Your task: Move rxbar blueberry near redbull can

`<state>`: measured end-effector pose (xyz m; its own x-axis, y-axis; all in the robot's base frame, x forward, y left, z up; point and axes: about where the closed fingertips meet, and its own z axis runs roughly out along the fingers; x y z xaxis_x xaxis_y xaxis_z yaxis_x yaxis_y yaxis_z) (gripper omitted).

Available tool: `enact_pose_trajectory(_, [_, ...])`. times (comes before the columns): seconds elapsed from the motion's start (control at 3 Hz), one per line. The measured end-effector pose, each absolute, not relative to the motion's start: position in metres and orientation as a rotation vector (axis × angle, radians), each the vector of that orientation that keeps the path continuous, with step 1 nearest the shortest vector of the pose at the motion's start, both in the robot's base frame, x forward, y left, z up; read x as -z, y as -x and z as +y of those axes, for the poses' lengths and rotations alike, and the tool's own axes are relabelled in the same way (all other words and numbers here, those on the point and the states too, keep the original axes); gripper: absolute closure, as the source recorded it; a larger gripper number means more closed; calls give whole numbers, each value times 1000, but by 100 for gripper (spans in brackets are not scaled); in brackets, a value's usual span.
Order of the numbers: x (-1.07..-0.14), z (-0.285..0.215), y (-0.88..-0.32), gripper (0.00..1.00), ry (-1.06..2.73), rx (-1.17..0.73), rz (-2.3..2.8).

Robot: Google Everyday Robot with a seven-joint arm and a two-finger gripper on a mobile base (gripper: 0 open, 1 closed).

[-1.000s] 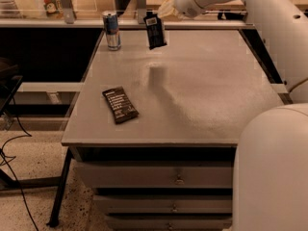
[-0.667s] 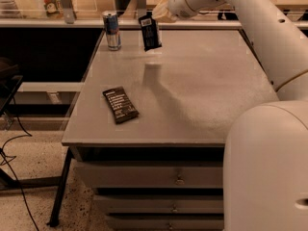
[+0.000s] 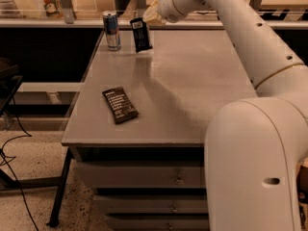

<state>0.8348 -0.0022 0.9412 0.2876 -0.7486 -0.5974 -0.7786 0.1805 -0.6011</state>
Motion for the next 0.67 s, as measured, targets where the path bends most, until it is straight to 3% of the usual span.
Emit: enact_pose_trajectory(0.67, [-922, 16, -837, 36, 1582, -139, 1509])
